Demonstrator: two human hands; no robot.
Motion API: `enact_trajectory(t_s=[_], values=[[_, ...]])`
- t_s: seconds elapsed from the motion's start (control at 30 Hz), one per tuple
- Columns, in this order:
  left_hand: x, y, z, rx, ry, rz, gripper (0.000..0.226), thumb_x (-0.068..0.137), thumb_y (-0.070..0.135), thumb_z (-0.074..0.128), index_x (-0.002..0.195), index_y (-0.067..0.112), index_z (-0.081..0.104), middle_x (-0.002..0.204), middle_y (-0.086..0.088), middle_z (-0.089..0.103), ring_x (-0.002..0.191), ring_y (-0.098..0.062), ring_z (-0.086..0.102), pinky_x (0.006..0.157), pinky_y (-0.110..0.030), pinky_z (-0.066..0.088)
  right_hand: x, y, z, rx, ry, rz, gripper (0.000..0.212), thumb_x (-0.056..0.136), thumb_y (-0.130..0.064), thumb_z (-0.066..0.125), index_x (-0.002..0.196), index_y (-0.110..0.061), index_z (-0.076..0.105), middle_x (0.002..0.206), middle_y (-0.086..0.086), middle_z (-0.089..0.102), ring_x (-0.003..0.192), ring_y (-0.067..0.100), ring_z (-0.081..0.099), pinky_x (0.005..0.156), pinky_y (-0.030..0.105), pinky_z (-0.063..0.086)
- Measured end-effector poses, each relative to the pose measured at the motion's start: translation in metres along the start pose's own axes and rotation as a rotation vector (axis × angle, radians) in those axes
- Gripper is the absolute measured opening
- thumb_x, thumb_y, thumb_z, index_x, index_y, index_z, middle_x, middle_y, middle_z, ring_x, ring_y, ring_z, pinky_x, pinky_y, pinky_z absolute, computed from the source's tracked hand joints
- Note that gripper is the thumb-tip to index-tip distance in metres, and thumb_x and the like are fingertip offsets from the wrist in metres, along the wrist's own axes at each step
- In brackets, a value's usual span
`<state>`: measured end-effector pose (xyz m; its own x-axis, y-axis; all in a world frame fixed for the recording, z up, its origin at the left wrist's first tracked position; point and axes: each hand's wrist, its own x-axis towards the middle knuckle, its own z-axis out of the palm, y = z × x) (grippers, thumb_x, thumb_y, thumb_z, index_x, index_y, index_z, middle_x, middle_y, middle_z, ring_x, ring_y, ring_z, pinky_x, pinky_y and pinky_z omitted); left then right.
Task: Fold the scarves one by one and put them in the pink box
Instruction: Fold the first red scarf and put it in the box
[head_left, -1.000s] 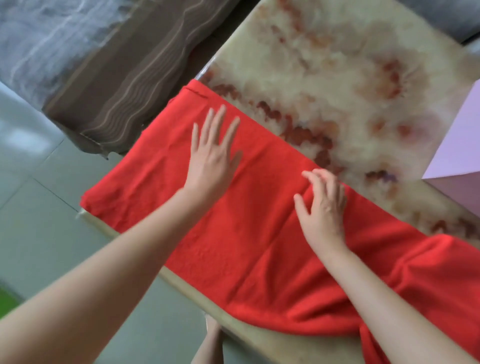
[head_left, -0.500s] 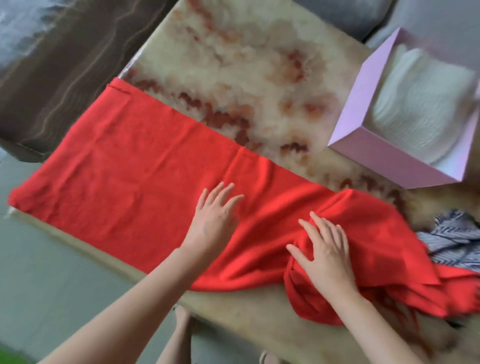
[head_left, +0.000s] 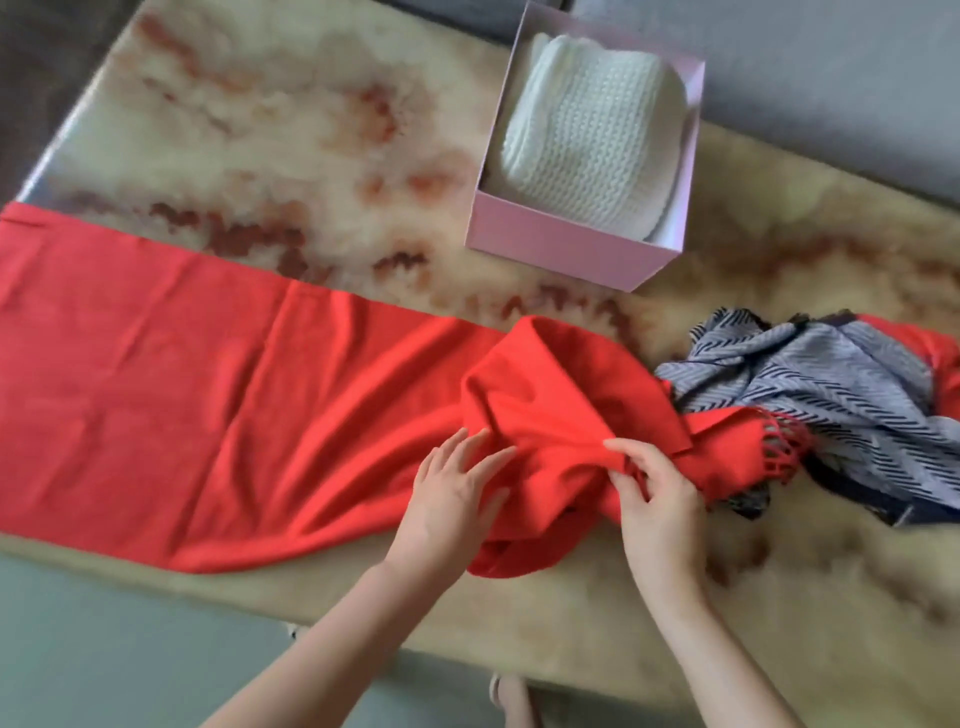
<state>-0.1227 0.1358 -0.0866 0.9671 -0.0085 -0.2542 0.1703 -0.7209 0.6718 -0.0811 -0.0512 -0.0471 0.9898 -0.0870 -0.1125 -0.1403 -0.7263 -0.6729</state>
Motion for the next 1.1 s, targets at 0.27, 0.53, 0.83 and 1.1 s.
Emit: enact_trajectory(t_s=[0.27, 0.53, 0.83, 1.1], values=[[0.019, 0.067, 0.046, -0.008, -0.203, -0.051, 0.064, 0.086, 0.035, 0.063, 0.143, 0.034, 0.035, 0.154, -0.009, 0.021, 0.141, -0.022, 0.026, 0.113, -0.029, 0.024, 0.001, 0.068, -0.097, 0.139, 0.161, 0.121, 0.028, 0.084, 0.005, 0.061, 0.1, -0.017, 0.067, 0.095, 0.001, 0.069, 0.09, 0.007, 0.063, 0.081, 0.012, 0.045], [0.019, 0.13, 0.094, -0.193, -0.173, -0.047, 0.058, 0.077, -0.001, 0.061, 0.13, 0.021, 0.052, 0.135, -0.001, 0.044, 0.107, -0.026, 0.057, 0.093, -0.032, 0.045, -0.004, 0.14, -0.168, 0.101, 0.277, 0.207, 0.035, 0.085, 0.003, 0.058, 0.103, -0.025, 0.066, 0.089, -0.017, 0.07, 0.089, 0.003, 0.063, 0.087, 0.023, 0.047], [-0.012, 0.217, 0.168, -0.306, -0.286, 0.093, 0.042, 0.072, -0.008, 0.054, 0.103, 0.016, 0.067, 0.105, 0.0, 0.058, 0.089, -0.013, 0.059, 0.081, -0.013, 0.043, -0.005, 0.217, -0.259, 0.044, 0.351, 0.32, 0.031, 0.081, 0.001, 0.063, 0.088, -0.029, 0.067, 0.075, -0.032, 0.065, 0.067, -0.009, 0.06, 0.063, 0.008, 0.044], [-0.049, 0.27, 0.221, -0.461, -0.387, 0.004, 0.038, 0.07, -0.012, 0.053, 0.094, 0.012, 0.071, 0.082, 0.014, 0.059, 0.074, 0.016, 0.052, 0.075, -0.002, 0.038, -0.042, 0.258, -0.231, 0.259, 0.154, 0.588, 0.031, 0.089, -0.003, 0.058, 0.118, -0.015, 0.063, 0.114, 0.004, 0.064, 0.096, 0.011, 0.059, 0.084, 0.018, 0.042]])
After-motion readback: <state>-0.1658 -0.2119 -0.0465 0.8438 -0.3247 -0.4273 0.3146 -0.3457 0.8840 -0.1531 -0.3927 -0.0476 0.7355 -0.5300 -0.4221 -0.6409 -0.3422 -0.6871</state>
